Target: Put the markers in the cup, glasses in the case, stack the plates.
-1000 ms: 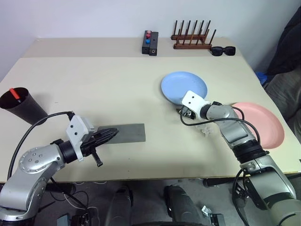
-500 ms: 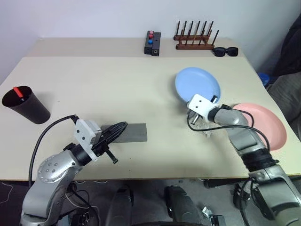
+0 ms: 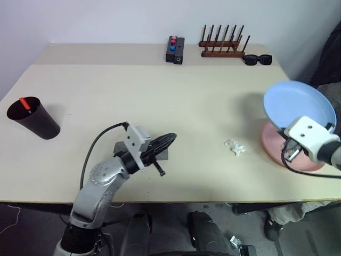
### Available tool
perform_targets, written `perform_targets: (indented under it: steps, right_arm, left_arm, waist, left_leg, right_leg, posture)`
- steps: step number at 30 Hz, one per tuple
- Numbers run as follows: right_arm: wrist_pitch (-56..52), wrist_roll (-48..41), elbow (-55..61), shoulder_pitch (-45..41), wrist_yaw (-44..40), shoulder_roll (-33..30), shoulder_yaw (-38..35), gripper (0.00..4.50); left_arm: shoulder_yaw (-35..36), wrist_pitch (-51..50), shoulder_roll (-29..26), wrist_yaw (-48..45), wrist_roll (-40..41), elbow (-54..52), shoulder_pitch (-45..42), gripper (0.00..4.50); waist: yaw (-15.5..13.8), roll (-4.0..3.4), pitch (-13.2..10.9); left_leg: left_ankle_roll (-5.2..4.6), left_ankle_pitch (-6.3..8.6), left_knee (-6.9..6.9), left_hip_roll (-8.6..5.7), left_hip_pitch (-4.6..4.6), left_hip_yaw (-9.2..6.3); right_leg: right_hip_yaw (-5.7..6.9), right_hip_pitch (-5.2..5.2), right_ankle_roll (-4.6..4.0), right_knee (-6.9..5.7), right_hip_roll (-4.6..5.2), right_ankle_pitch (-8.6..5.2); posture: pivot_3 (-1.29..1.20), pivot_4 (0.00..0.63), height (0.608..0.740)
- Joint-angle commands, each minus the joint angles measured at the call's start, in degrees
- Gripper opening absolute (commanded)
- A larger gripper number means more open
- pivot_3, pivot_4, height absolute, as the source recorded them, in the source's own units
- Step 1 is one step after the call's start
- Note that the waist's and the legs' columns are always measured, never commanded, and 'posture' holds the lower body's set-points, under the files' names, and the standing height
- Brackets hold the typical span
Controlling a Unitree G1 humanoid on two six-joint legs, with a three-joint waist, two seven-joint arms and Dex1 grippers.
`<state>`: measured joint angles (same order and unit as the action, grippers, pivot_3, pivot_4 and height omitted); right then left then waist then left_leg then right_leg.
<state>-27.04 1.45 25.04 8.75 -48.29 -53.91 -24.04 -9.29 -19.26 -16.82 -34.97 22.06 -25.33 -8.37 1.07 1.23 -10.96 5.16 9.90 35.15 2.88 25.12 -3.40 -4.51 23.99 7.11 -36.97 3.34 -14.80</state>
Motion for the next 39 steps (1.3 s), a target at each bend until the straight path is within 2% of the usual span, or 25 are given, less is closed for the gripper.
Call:
perform_targets:
  steps: [1, 3, 6, 11, 17, 25, 28, 32, 39]
  right_arm:
    - [0.32, -0.38, 2.75, 2.84, -0.18, 0.35, -2.59, 0.02]
    - [-0.27, -0.06, 1.55, 3.76, 0.57, 0.56, -2.03, 0.02]
    - [0.89, 0.98, 0.18, 4.51, 0.58, -0.48, -0.65, 0.97]
    - [1.22, -2.35, 1.41, -0.28, 0.65, 1.24, 2.01, 3.51]
    - [-3.23, -7.63, 0.61, -9.83, 2.57, 7.33, 9.45, 3.51]
    - [-9.46, -8.84, -9.96, -16.56, 8.96, 15.80, 15.62, 3.51]
    - [-12.01, -9.25, -10.44, -16.73, 10.04, 15.88, 16.01, 2.14]
    - [-13.76, -10.45, -6.69, -15.75, 9.84, 14.53, 15.10, 0.02]
    - [-16.00, -12.02, -0.42, -15.50, 10.09, 9.43, 8.08, 0.02]
  left_arm:
    - [-1.52, 1.05, 1.22, 0.93, -1.17, 0.10, -1.63, 0.00]
    - [-1.71, 1.41, 1.49, 1.13, -1.53, 0.17, -1.37, 0.00]
    - [-1.31, 2.03, 1.21, 0.67, -1.39, -0.18, -0.17, 0.00]
    - [-1.18, 3.75, 0.37, -0.05, -2.21, 0.09, 1.64, 0.00]
    - [-3.79, 5.97, -0.40, -0.21, -5.68, 0.19, 2.76, 0.00]
    - [-4.58, 6.29, 0.74, 2.04, -7.00, -0.81, 4.59, 0.00]
    - [-4.30, 6.69, 1.22, 2.59, -7.35, 0.22, 3.85, 0.00]
    - [-4.69, 7.40, 2.06, 2.58, -7.85, 2.30, 2.61, 0.00]
    - [-5.50, 8.11, 2.64, 1.69, -8.12, 3.79, 1.42, 0.00]
  waist:
    - [0.10, -0.03, 0.02]
    - [0.09, -0.05, 0.03]
    - [-0.09, -0.06, 0.04]
    - [-0.04, -0.06, 0.04]
    - [-0.18, -0.06, 0.03]
    - [-0.27, -0.07, 0.04]
    - [-0.27, -0.09, 0.04]
    - [-0.24, -0.12, 0.06]
    - [-0.33, -0.14, 0.05]
  left_leg:
    - [0.00, 0.00, 0.00, 0.00, -0.01, 0.00]
    - [0.00, 0.00, 0.00, 0.00, -0.01, 0.04]
    - [0.00, 0.00, 0.00, 0.00, -0.02, 0.03]
    - [0.01, 0.00, 0.01, -0.01, -0.02, 0.03]
    - [0.01, 0.01, -0.01, -0.01, -0.04, 0.01]
    - [-0.07, 0.05, -0.03, -0.06, -0.04, -0.04]
    - [-0.08, 0.06, -0.03, -0.08, -0.04, -0.04]
    - [-0.09, 0.07, -0.03, -0.08, -0.05, -0.05]
    - [-0.13, 0.09, -0.02, -0.08, -0.05, -0.04]
  right_leg:
    - [0.00, -0.02, 0.00, 0.00, 0.00, 0.00]
    - [-0.04, -0.02, 0.00, 0.02, 0.01, 0.00]
    - [-0.03, -0.03, 0.00, 0.01, 0.01, 0.00]
    - [-0.03, -0.05, -0.01, 0.06, 0.02, -0.01]
    - [-0.01, -0.12, -0.02, 0.14, 0.02, 0.00]
    - [-0.01, -0.54, -0.20, 0.85, 0.01, 0.14]
    - [-0.01, -0.54, -0.20, 0.85, 0.02, 0.14]
    - [-0.01, -0.55, -0.18, 0.84, 0.01, 0.14]
    - [-0.01, -0.53, -0.17, 0.85, 0.01, 0.14]
  posture:
    - [0.00, 0.150, 0.740]
    - [0.00, 0.150, 0.740]
    - [0.00, 0.150, 0.740]
    - [0.00, 0.150, 0.740]
    - [0.00, 0.150, 0.740]
    - [0.00, 0.150, 0.740]
    - [0.00, 0.150, 0.740]
    - [0.00, 0.150, 0.740]
    - [0.00, 0.150, 0.740]
